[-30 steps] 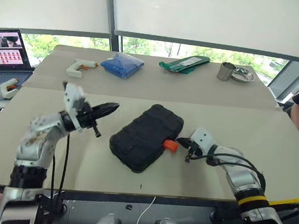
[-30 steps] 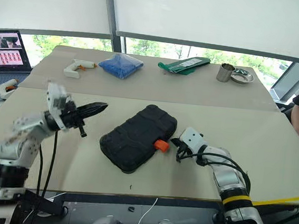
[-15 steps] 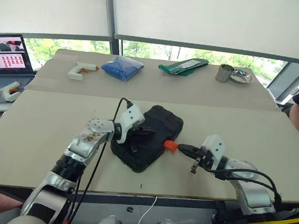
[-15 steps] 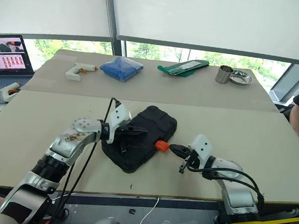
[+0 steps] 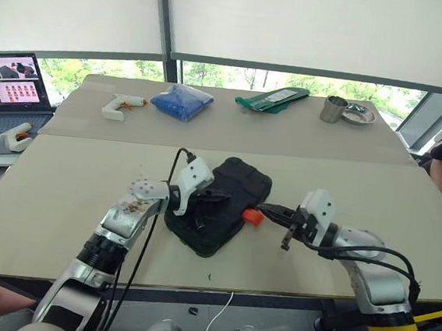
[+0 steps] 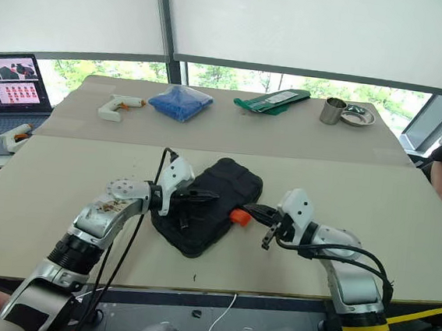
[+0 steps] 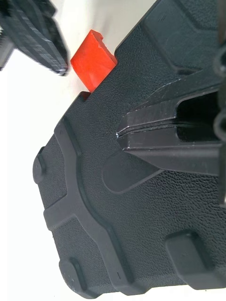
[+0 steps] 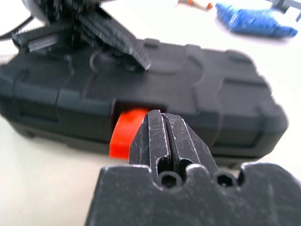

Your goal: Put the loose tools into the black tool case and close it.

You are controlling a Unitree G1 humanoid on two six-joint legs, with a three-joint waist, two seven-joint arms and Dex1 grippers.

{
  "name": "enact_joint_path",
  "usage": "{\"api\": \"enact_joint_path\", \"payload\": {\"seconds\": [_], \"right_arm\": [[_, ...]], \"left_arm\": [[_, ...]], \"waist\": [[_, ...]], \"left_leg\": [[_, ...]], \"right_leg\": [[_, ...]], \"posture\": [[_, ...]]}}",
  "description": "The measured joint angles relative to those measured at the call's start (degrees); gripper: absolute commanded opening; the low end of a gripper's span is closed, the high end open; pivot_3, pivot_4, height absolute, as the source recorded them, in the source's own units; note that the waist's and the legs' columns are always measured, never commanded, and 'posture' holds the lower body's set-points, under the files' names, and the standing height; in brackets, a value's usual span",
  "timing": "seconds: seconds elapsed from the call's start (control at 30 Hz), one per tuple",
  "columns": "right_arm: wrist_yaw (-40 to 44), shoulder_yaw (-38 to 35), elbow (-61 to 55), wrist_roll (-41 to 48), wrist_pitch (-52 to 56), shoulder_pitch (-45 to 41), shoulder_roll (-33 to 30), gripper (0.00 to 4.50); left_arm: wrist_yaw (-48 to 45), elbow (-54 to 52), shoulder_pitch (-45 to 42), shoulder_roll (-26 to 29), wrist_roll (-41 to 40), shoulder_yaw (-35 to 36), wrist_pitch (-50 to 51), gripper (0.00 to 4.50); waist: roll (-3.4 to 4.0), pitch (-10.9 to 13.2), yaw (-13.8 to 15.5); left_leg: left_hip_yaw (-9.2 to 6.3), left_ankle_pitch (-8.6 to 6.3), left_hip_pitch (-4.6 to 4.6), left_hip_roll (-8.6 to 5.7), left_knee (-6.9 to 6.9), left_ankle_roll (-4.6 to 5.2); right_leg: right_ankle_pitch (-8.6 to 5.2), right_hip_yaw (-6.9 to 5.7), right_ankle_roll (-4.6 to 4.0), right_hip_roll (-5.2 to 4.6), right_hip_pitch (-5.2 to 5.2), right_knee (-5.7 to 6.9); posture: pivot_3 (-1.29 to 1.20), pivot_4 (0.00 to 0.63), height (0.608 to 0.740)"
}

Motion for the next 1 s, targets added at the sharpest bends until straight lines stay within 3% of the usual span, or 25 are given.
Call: {"api": "enact_joint_path", "payload": {"seconds": [0.4,1.0], "right_arm": [[1.0,2.4,4.2,-3.5,-1.7,3.3,-0.3,0.00],[-0.3,4.2,8.8,-5.6,-2.7,-0.8,3.4,0.00]], "left_arm": [[0.4,-0.9,0.7,-0.2,0.0,1.2,1.9,0.02],[0.4,-1.1,0.9,-0.2,0.0,1.5,2.1,0.02]], "waist": [[-0.02,-0.1,-0.1],[-0.02,-0.1,-0.2]], "left_leg": [[0.00,0.00,0.02,0.02,-0.01,-0.01],[0.00,-0.01,0.00,0.03,-0.02,-0.02]], "right_leg": [[-0.05,0.02,0.06,0.01,-0.01,0.00],[-0.04,0.02,0.04,0.00,-0.04,-0.01]], "posture": [[0.00,0.150,0.740],[0.00,0.150,0.740]]}}
